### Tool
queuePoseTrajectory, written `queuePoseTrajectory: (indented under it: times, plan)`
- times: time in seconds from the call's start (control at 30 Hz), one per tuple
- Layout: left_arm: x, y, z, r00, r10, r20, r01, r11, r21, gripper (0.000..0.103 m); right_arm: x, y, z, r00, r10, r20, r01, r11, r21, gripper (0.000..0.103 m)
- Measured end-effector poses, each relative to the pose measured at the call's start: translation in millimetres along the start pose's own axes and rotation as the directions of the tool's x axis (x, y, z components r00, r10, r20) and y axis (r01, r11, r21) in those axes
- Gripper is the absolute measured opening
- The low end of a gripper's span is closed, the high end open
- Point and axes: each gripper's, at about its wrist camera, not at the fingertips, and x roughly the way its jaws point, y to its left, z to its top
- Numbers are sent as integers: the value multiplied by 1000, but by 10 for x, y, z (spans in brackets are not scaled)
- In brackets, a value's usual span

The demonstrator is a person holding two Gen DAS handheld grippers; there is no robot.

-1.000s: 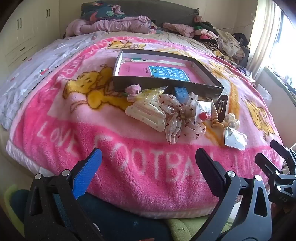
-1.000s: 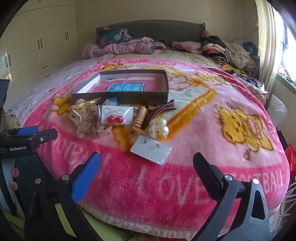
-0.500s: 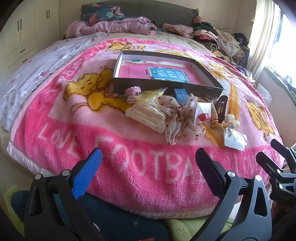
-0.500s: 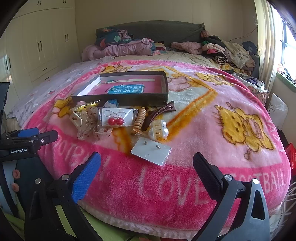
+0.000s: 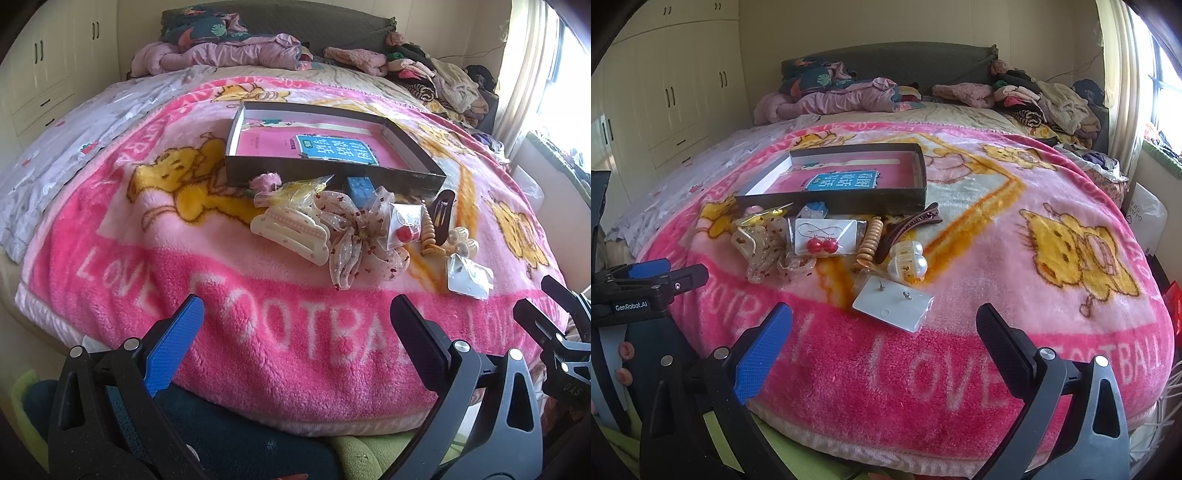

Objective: Organize jewelry

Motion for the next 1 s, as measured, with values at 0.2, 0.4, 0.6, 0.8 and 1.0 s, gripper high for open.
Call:
queuePoseTrajectory:
  times: [0.2, 0.4, 0.6, 0.8, 1.0]
  plan:
    - [-2, -1, 1, 1000, 0, 0, 0, 1000, 0, 93, 7, -1, -9, 1000, 3, -2, -3, 1000, -1, 97]
    - [0, -3, 1, 1000, 1, 0, -1, 1000, 1, 93, 20, 5, -21, 1000, 4, -1, -4, 1000, 1, 97]
    - [-2, -5, 2, 1000, 2, 0, -2, 1000, 1, 93, 18, 0, -24, 1000, 6, -1, -6, 1000, 1, 97]
    - [-1, -3, 3, 1000, 3, 1, -3, 1000, 1, 93, 23, -5, -19, 1000, 5, 2, -5, 1000, 2, 97]
    - [-10, 41, 29, 1000, 10, -2, -10, 1000, -9, 93, 30, -6, -2, 1000, 3, 4, -3, 1000, 1, 97]
